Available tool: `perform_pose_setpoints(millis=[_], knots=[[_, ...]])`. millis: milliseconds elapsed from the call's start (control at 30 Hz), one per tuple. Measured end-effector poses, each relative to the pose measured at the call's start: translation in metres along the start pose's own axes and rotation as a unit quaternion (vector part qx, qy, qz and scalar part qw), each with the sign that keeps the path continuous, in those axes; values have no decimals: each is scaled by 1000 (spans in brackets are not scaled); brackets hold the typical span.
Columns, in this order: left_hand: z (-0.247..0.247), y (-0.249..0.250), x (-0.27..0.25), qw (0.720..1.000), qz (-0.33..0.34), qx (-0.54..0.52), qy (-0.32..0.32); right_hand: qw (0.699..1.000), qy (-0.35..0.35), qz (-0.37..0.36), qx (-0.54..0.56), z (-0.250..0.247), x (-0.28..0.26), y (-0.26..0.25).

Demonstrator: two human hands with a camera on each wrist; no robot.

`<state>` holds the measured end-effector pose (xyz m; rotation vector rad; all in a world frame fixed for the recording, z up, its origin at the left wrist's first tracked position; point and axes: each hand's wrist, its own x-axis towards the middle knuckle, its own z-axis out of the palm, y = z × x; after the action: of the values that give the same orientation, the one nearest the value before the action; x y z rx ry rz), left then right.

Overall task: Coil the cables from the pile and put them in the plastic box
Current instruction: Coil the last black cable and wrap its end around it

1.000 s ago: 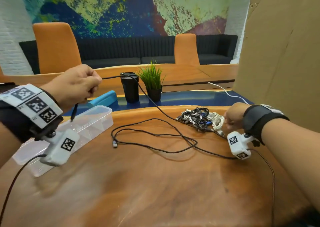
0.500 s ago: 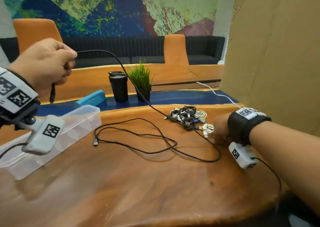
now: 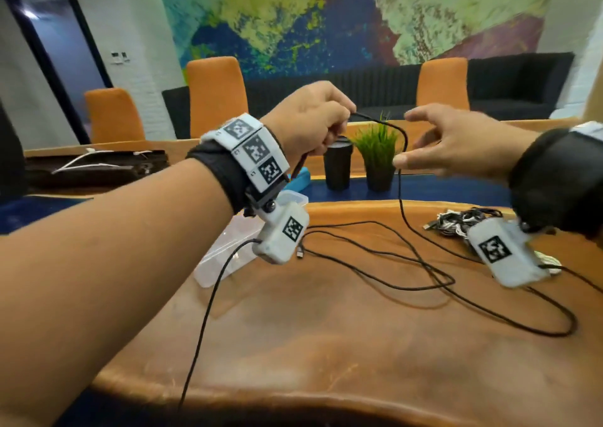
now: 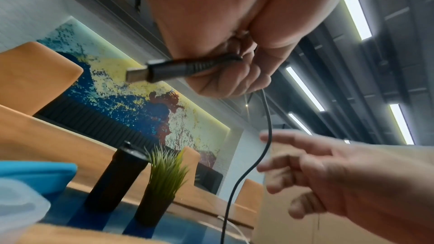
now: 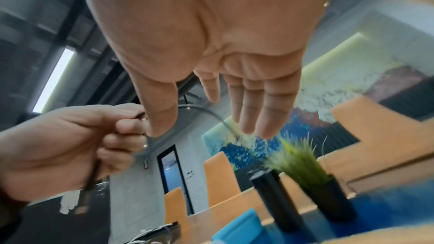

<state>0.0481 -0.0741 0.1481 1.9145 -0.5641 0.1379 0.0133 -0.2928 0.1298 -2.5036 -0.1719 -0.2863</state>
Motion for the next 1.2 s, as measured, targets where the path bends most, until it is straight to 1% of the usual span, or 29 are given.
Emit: perform_pose_setpoints(millis=[33,67,133,167,200,233,267,300,333,367,400,433,467,500,533,600,667,700,733,767,800,833,867,933,967,1033,1067,1167,1200], knots=[[7,-7,1,1000,-2,11,-12,1000,-1,10,19,14,5,-5],[14,-14,1,1000,-11,22,-19,1000,20,18,3,28,11,-6],[23,-34,4,998,-43,49,-16,991,111,19,-72,49,20,-3],[25,-46,6,996,-63,63,-7,986,133,9,-99,57,18,-3],[25,-58,9,993,-86,75,3,985,109,-5,-130,67,15,-2],[23,-69,11,991,-108,81,12,982,35,-21,-182,77,12,1],[21,-78,13,988,-127,82,19,966,-75,-21,-246,90,5,4],[19,-85,15,987,-140,81,19,936,-189,-6,-298,103,-1,10],[16,-91,15,985,-149,81,16,899,-286,16,-331,115,-11,13],[14,-95,16,985,-153,81,11,869,-344,22,-356,125,-18,17],[12,-98,16,985,-155,78,4,852,-362,8,-378,131,-23,20],[11,-101,17,985,-156,73,-3,847,-357,-20,-393,133,-26,22],[9,-104,18,985,-157,71,-9,849,-343,-39,-401,133,-26,22],[7,-108,19,985,-156,75,-14,858,-329,-51,-392,129,-24,21],[6,-112,20,984,-154,89,-19,873,-318,-54,-366,122,-20,18],[3,-119,20,977,-137,158,-40,920,-277,-49,-272,101,-8,12],[0,-121,18,955,-101,273,-55,974,-186,-14,-127,78,8,8],[-2,-120,16,940,-85,327,-50,989,-137,17,-54,68,17,8],[-4,-118,13,927,-72,366,-40,994,-100,51,1,60,25,9],[-6,-115,10,919,-64,389,-31,992,-78,85,41,54,34,12],[-8,-113,6,909,-59,411,-31,987,-76,119,72,52,41,19],[-9,-112,1,894,-62,442,-50,980,-88,152,92,53,48,27],[-10,-113,-3,872,-73,477,-85,971,-108,185,103,55,53,36],[-12,-121,-14,823,-107,530,-176,953,-142,242,111,66,59,56],[-12,-127,-20,807,-121,535,-218,945,-149,270,111,74,59,64],[-7,-144,-29,798,-127,514,-288,932,-149,313,110,90,57,79],[-1,-152,-33,795,-123,508,-310,928,-148,326,105,97,56,85],[20,-167,-40,774,-86,539,-322,915,-162,357,97,110,52,98],[27,-169,-40,774,-67,542,-320,909,-171,369,95,112,51,100]])
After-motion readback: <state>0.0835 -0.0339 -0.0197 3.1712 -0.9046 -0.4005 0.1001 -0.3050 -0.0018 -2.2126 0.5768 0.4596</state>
